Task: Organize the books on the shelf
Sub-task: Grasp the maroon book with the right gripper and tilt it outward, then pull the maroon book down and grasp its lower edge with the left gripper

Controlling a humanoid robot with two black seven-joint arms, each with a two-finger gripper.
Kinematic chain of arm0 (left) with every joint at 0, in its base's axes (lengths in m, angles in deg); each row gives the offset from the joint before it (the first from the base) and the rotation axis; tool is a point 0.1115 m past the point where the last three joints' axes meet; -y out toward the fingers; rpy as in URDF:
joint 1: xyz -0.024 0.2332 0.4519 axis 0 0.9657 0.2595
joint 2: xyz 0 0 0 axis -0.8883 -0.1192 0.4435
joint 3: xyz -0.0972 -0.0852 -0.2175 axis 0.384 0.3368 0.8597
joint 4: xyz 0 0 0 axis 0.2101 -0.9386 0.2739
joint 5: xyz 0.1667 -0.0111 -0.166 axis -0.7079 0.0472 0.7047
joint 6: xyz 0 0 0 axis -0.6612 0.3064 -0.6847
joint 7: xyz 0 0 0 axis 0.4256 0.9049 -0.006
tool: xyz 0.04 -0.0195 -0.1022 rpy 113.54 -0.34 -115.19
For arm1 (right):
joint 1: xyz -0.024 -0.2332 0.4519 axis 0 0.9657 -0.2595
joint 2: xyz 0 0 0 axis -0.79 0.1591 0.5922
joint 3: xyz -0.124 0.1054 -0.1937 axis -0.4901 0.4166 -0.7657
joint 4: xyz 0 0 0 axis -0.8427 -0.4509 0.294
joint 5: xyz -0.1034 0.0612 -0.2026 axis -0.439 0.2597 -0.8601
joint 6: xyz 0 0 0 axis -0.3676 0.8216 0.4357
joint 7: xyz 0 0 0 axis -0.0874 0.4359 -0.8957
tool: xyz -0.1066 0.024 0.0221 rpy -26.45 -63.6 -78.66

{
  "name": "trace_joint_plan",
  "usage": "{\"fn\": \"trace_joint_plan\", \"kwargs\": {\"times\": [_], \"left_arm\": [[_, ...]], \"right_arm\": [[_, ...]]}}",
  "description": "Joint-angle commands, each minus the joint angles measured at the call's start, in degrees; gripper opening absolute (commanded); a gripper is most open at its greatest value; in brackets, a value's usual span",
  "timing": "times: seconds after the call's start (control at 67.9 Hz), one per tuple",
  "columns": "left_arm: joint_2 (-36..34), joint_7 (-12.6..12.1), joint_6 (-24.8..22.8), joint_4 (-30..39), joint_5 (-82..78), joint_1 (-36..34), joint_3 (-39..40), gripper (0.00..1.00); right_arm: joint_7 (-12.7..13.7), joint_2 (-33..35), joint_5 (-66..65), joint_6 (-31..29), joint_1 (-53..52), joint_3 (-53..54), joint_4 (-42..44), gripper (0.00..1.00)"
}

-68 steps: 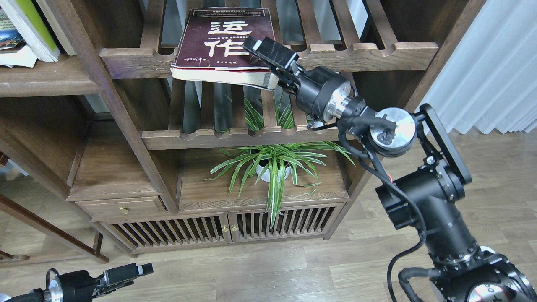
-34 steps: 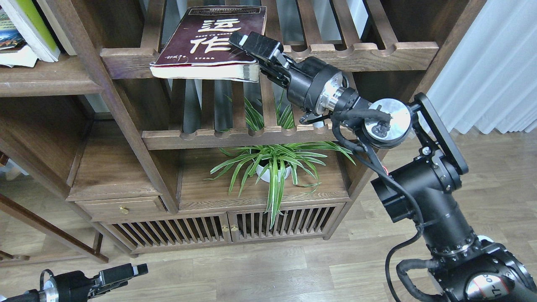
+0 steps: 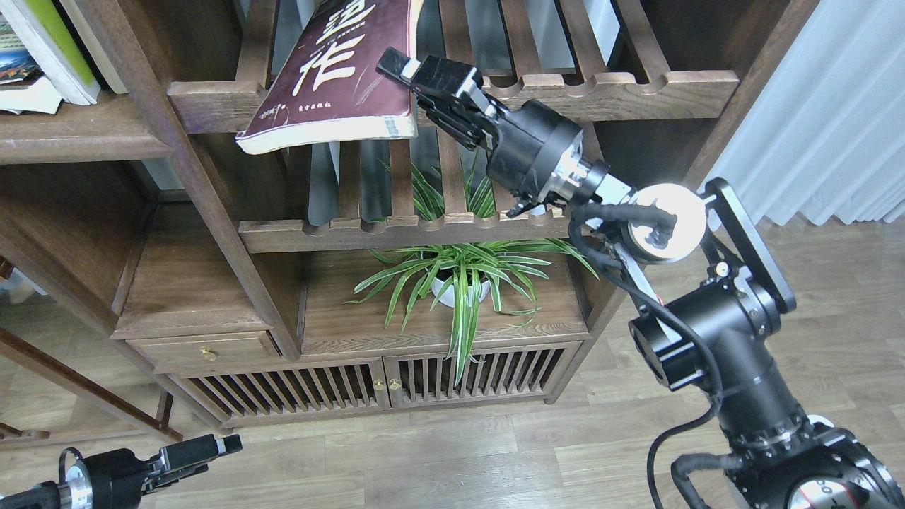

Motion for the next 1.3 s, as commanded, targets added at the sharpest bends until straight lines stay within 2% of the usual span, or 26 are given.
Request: {"fn": "trace_joint_plan", "kwargs": {"times": [0.0,0.192,0.28,0.295,0.413,0.471,0.53,0.545,0.619,0.825,0.987,1.282], "left_arm": [[0.27,0.18,0.0,0.09,1.26,-0.01,0.83,1.0],[2.03,0.18,0.0,1.5,11.1,-0.53,2.59,1.0],[2.29,1.59,0.0,3.87,14.88,-0.97,2.86,1.0],[2.29,3.85,0.0,6.74,17.84,-1.32,3.29,1.0],[2.29,10.55,0.0,13.62,20.6,-2.38,4.79,1.0],[2.29,15.37,0.0,18.01,20.86,-2.73,6.72,1.0],[2.29,17.67,0.0,20.13,20.78,-2.73,7.86,0.99],[2.29,18.89,0.0,21.18,20.78,-2.82,8.65,0.98],[2.38,20.83,0.0,23.55,20.86,-3.08,10.67,0.98],[4.22,21.01,0.0,28.74,20.86,-3.17,15.51,0.94],[4.57,20.84,0.0,32.08,20.78,-3.26,16.3,0.94],[9.85,20.13,0.0,32.26,20.16,-4.93,15.87,0.9]], "right_arm": [[-0.01,-0.01,2.86,-4.4,3.96,0.95,-2.1,0.0],[-0.01,-0.01,7.17,-13.98,14.5,-0.37,-4.48,0.0],[-0.01,-0.01,7.34,-17.59,19.17,-1.86,-4.48,0.0],[-0.01,-0.01,7.43,-19.59,21.87,-3.0,-4.39,0.0],[-0.01,-0.01,7.43,-21.28,24.0,-5.47,-4.04,0.0],[-0.01,-0.01,7.34,-21.37,24.01,-6.26,-3.69,0.0],[-0.01,-0.01,7.34,-21.37,24.0,-6.7,-3.42,0.0],[-0.01,-0.01,7.34,-21.28,24.0,-6.96,-3.34,0.0],[-0.01,-0.01,7.34,-21.28,23.92,-7.32,-2.98,0.0],[-0.01,-0.01,7.17,-21.28,23.83,-8.19,-2.19,0.0],[-0.01,-0.01,6.99,-21.28,23.65,-8.89,-1.58,0.0],[-0.01,-0.01,6.9,-21.28,23.56,-8.9,-1.58,0.0]]}}
